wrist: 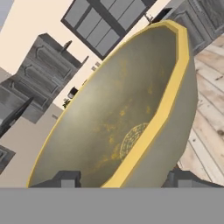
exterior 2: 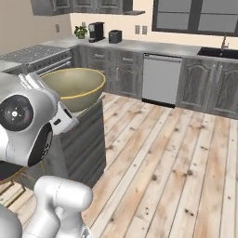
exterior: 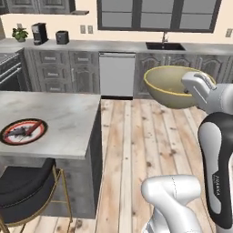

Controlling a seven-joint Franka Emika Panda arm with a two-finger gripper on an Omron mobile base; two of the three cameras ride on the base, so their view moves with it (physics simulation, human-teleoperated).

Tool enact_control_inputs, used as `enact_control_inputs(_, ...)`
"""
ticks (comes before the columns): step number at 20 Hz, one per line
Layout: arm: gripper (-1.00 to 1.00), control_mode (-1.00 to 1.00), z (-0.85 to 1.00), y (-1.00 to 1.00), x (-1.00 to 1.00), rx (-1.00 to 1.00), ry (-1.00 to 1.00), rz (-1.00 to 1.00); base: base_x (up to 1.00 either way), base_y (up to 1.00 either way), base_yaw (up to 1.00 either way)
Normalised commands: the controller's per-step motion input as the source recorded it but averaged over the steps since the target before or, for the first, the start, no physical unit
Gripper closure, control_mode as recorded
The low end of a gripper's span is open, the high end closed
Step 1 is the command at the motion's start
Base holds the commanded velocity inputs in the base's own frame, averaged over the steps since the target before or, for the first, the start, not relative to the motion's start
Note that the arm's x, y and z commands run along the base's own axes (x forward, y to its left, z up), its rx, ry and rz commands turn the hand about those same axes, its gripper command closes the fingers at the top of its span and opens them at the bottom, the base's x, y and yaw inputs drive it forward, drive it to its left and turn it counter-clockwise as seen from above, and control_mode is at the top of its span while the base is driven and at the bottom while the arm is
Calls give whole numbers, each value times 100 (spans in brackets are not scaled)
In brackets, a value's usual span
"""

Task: Take the smaller bowl and place it next to the appetizer plate on the dining counter , and place the larger bowl next to the plate with cooked food.

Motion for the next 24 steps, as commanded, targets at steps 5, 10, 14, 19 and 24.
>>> enact_control_inputs(5, 100, 100, 0, 0, 0, 0, 0, 0, -27, 86, 0)
enact_control_inputs(10, 100, 100, 0, 0, 0, 0, 0, 0, 0, 100, 0)
enact_control_inputs(14, 100, 100, 0, 0, 0, 0, 0, 0, 0, 99, 0)
enact_control_inputs(19, 100, 100, 0, 0, 0, 0, 0, 0, 8, 64, 0)
enact_control_inputs(24, 100, 100, 0, 0, 0, 0, 0, 0, 17, 5, 2)
